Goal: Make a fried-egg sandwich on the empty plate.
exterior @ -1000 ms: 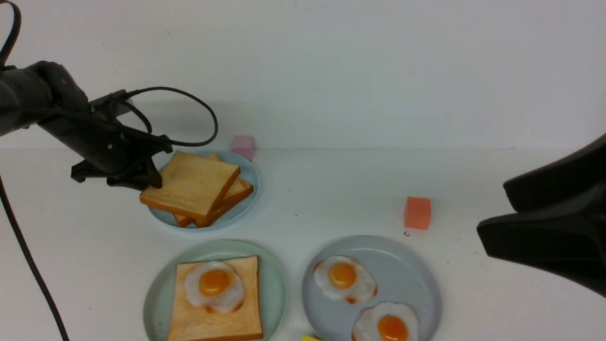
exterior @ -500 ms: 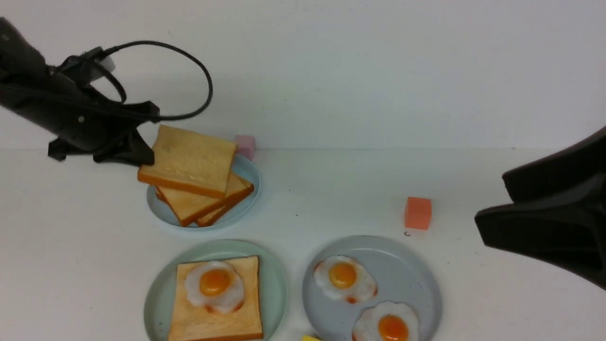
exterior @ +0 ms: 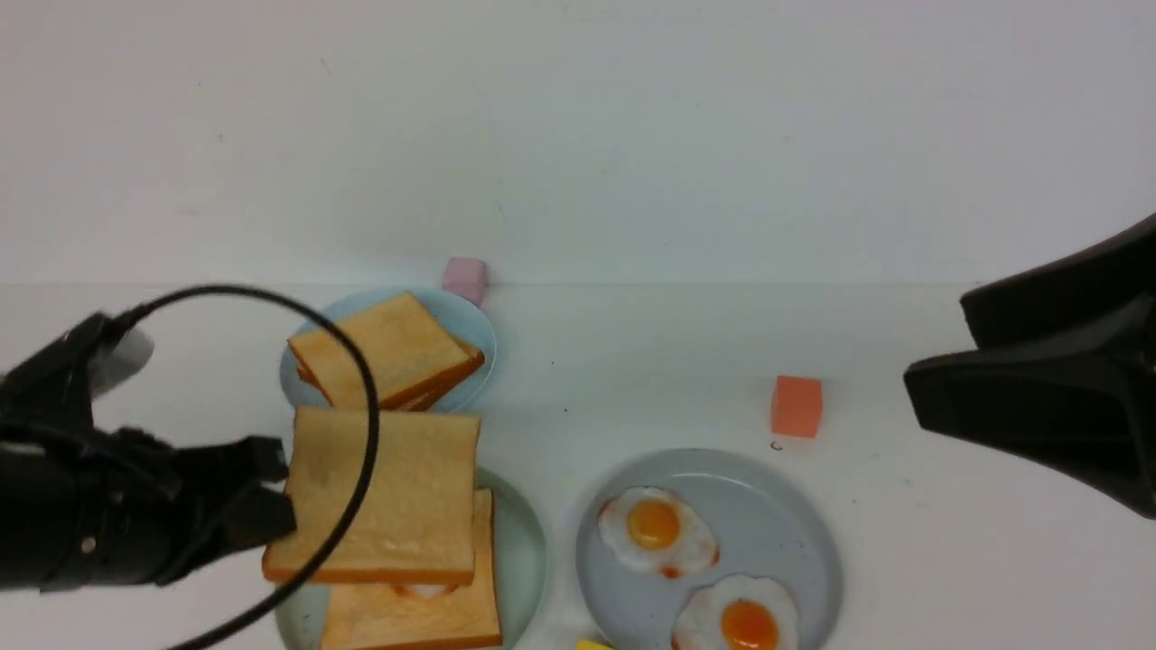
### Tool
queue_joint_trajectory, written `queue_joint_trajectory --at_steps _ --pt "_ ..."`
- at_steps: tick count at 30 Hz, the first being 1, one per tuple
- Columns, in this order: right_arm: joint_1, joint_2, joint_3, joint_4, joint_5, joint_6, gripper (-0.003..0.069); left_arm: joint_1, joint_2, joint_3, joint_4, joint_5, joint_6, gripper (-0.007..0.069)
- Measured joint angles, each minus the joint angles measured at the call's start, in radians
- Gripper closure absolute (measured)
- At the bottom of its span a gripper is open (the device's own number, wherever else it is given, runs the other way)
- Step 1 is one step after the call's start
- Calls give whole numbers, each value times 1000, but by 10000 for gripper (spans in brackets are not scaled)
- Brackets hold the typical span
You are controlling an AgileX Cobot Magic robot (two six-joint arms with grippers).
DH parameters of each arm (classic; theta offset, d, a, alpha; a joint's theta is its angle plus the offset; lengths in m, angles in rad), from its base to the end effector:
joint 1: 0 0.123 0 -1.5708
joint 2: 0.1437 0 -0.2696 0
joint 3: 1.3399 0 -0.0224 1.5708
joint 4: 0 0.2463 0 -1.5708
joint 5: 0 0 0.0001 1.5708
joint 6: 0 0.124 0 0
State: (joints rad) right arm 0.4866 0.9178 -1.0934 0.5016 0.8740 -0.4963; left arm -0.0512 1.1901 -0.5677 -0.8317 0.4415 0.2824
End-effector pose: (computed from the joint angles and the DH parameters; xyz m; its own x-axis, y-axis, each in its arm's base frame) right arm 0.1545 0.1335 0.3841 -0.3411 -0.3458 -0.8741 -0.7765 0.6277 0.0547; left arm 0.2358 -0.0514 0.1908 -0.7786 -0.4147 -0.4710 -0.1302 0.8409 -0.5253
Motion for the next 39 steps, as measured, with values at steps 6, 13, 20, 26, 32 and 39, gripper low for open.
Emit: queue_joint_trajectory --at_steps 6,13,20,26,32,39 --pt "0 0 1 13 -2 0 194 0 102 18 -96 -31 113 631" --pt "0 0 1 39 13 0 194 0 265 18 -279 -53 278 572" --pt "0 0 1 43 23 0 202 0 232 -25 -225 4 268 296" --pt "1 0 1 -25 24 70 391 0 125 -198 146 190 -22 27" --pt "1 -32 20 -292 55 353 664 0 28 -406 384 407 -252 55" --pt "1 -262 249 -514 -75 631 669 0 -54 -438 97 543 -58 523"
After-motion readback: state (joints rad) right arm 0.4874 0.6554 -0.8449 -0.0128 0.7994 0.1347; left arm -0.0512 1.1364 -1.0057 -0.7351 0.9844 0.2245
